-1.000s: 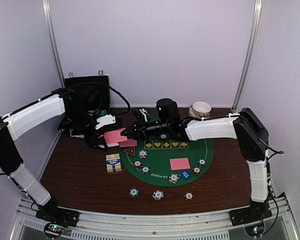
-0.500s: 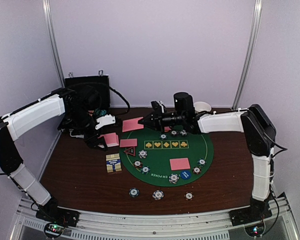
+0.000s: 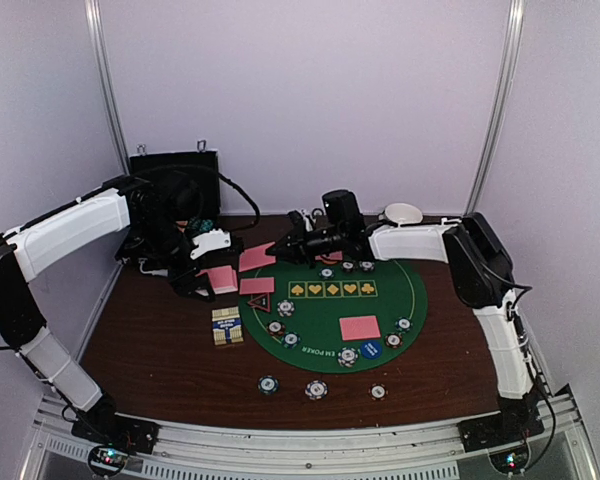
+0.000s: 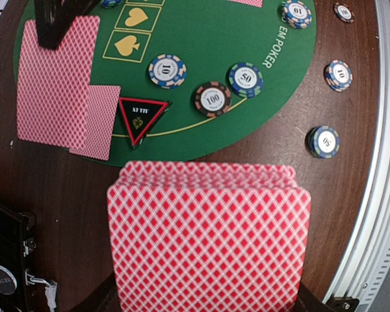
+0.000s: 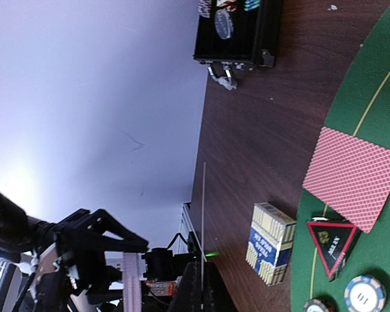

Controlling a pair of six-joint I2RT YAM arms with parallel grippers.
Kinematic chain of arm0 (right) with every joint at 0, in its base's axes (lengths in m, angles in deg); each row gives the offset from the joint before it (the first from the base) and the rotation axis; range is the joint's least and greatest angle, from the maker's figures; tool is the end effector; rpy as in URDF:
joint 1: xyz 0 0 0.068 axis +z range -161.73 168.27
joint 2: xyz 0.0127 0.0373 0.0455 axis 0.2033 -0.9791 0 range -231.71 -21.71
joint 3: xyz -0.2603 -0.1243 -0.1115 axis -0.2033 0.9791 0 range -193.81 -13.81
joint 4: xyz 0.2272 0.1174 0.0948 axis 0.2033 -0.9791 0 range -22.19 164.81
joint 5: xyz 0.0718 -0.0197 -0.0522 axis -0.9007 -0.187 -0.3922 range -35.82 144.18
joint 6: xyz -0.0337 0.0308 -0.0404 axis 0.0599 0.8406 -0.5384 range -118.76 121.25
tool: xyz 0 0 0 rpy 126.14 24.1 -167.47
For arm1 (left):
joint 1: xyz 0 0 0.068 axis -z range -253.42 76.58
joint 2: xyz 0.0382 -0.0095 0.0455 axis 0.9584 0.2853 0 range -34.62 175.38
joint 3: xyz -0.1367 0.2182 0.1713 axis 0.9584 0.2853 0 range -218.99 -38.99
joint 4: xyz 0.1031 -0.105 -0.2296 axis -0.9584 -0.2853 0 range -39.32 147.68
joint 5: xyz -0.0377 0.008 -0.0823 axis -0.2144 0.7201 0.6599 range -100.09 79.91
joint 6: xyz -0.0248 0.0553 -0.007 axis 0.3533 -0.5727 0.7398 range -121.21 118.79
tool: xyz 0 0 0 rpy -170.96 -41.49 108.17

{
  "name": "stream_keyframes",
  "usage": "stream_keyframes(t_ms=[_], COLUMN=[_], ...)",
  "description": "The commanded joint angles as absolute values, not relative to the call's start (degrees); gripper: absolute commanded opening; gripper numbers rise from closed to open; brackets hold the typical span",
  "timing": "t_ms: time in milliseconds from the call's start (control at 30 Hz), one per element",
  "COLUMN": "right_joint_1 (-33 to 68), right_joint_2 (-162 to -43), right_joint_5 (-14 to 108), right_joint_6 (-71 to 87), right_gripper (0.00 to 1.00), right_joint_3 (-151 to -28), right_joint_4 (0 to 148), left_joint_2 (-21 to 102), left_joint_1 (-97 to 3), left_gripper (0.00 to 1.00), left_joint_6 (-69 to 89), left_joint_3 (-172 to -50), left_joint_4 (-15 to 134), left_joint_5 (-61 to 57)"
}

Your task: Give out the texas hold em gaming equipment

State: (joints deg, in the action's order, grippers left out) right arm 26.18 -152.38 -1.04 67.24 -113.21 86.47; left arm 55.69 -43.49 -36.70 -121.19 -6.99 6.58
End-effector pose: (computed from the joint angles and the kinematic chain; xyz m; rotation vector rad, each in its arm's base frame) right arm 0.4201 0.3747 0.2266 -0.2594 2.3855 1.9761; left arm 0.2702 -0.1705 0.3257 1.5670 2.3248 -0.3897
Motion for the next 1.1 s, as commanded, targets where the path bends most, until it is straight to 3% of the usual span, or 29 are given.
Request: stream_keyframes(t_ms=[0,600,867,1067], right_joint_1=[27.08,28.69,28.65,28.62], right_joint_2=[-157.77,-172.95,-170.14,-167.14], right_joint_5=[0.5,7.08,9.44,11.24], right_joint_6=[62.72,55.89,51.35,48.46], right_gripper=[0.0,0.0,0.21,0.3], right_joint_3=[-120.65,-140.59,-140.55,-139.36], right_joint_4=[78.85,63.5,58.68,55.66], left_joint_2=[53.45,53.34,53.25,53.1], left_joint_1=[-43.8,-43.8,-43.8,-43.8], left_gripper=[0.0,0.0,0.0,0.0], left_joint_6=[-37.73,-37.81,-37.95,-37.95], left_joint_3=[-122.48,-122.31,-122.09,-122.05], left_joint_4=[-6.48,-6.58,-6.58,-6.57], left_joint_5=[7.04,7.23,7.26,7.23])
